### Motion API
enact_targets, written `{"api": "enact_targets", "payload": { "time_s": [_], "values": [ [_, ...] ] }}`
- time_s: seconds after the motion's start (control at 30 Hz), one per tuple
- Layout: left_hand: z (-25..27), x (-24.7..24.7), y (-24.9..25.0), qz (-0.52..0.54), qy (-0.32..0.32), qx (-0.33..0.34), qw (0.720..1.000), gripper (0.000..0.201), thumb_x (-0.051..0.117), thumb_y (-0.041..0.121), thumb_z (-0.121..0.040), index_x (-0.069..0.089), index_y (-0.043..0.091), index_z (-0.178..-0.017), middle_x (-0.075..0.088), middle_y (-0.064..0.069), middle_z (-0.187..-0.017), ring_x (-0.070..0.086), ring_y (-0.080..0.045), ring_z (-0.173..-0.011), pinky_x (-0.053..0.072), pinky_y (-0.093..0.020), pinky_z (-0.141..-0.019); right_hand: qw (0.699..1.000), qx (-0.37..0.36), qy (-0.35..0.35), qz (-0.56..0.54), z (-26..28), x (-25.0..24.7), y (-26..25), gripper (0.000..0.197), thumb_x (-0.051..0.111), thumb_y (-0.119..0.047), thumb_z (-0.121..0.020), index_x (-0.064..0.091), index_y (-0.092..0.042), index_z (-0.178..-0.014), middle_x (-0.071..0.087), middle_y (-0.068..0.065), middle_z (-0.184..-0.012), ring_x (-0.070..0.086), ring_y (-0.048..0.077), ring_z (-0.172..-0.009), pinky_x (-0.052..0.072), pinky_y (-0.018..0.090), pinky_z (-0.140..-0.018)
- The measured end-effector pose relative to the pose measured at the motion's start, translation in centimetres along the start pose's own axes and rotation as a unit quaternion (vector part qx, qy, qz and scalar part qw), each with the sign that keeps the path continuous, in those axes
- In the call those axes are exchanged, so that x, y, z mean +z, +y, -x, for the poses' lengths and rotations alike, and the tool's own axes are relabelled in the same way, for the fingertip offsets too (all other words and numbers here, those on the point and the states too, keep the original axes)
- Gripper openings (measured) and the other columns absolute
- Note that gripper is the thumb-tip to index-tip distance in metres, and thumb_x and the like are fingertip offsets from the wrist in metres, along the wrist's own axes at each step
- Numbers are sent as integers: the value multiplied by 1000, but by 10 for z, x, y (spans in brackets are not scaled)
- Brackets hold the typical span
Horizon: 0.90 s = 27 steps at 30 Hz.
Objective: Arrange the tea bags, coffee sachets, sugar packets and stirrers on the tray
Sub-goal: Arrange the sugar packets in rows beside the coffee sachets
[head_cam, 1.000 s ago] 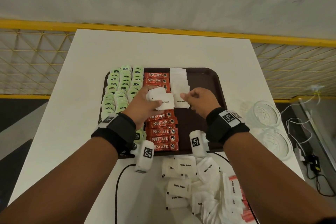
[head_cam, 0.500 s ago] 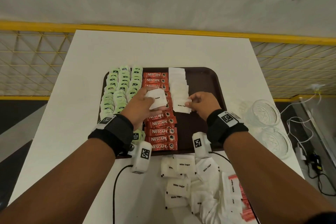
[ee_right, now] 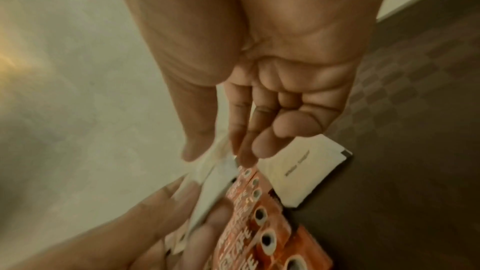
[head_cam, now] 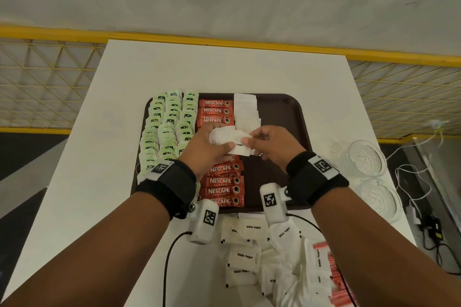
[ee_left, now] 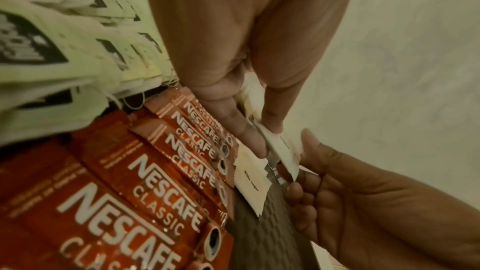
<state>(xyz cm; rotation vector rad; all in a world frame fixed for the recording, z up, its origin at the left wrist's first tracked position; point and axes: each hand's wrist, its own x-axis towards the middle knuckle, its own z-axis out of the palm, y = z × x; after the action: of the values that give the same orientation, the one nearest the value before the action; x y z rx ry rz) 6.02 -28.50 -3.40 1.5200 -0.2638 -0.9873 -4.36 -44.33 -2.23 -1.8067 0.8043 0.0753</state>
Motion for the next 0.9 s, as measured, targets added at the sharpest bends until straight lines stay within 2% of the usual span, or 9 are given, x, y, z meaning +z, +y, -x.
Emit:
{"api": "enact_targets", "payload": {
  "time_s": [0.1, 0.2, 0.3, 0.43, 0.6, 0.67, 0.8, 0.83, 0.9],
  "values": [
    [0, 4, 1, 2, -1, 3, 1000, 47, 68, 0, -88, 49, 12, -129, 52, -10, -130, 65, -27, -108, 61, -35, -77, 1000, -15, 15, -9, 1, 2, 7, 15, 74, -23, -85, 65, -16, -94, 72, 12, -90, 63, 7, -64, 50, 16, -54],
    [1, 2, 2, 32, 9, -16, 999, 34, 53, -1, -97, 48, 14, -127, 56, -13, -124, 70, -27, -97, 62, -30, -75, 999, 13, 41, -20, 1, -6, 21, 22, 72, -23, -86, 66, -12, -104, 72, 9, -93, 63, 9, -68, 50, 16, -55],
    [2, -6, 1, 32, 14, -26, 999, 33, 45, -2, -99, 49, 22, -122, 55, -13, -125, 70, -31, -99, 62, -30, -75, 998, 30, 38, 37, 0, -14, 33, 20, 72, -23, -86, 65, -13, -102, 69, 6, -86, 59, 8, -64, 45, 16, -55],
    [2, -13, -6, 17, 18, -16, 1000, 35, 50, -1, -98, 51, 22, -124, 49, -12, -133, 66, -28, -105, 62, -32, -77, 992, 33, 47, 114, -7, -14, 41, 18, 73, -28, -85, 66, -15, -95, 66, 1, -80, 58, 9, -65, 45, 19, -62],
    [4, -13, -12, 1, 23, -11, 1000, 37, 55, 1, -97, 50, 18, -128, 51, -13, -135, 64, -28, -109, 61, -30, -75, 984, 34, 73, 160, -17, -8, 41, 26, 78, -33, -79, 63, -14, -85, 66, 2, -84, 62, 17, -78, 53, 33, -76],
    [5, -11, -14, -5, 22, -11, 1000, 36, 56, 2, -97, 50, 17, -128, 54, -12, -132, 65, -26, -108, 61, -29, -75, 980, 40, 86, 173, -18, -6, 42, 29, 79, -34, -78, 60, -13, -84, 64, 0, -83, 61, 17, -79, 53, 34, -75],
    [7, -6, -14, -16, 14, -4, 1000, 35, 59, 3, -95, 51, 18, -125, 57, -12, -128, 66, -26, -108, 61, -31, -77, 978, 18, 138, 153, -9, -7, 34, 35, 73, -43, -82, 58, -13, -90, 59, -1, -80, 55, 13, -74, 45, 25, -63],
    [8, -5, -14, -16, 13, 0, 1000, 34, 60, 3, -94, 52, 19, -122, 57, -13, -127, 66, -26, -108, 61, -32, -78, 983, 6, 126, 136, -5, -8, 28, 36, 68, -46, -85, 59, -13, -91, 60, -1, -81, 56, 12, -73, 44, 23, -63],
    [8, 0, -15, -11, 11, 6, 1000, 32, 62, 1, -93, 53, 21, -116, 57, -14, -127, 66, -27, -109, 61, -31, -76, 994, -4, 59, 95, 7, -5, 17, 36, 62, -50, -88, 62, -14, -95, 66, -1, -85, 58, 9, -73, 45, 21, -63]
  ]
}}
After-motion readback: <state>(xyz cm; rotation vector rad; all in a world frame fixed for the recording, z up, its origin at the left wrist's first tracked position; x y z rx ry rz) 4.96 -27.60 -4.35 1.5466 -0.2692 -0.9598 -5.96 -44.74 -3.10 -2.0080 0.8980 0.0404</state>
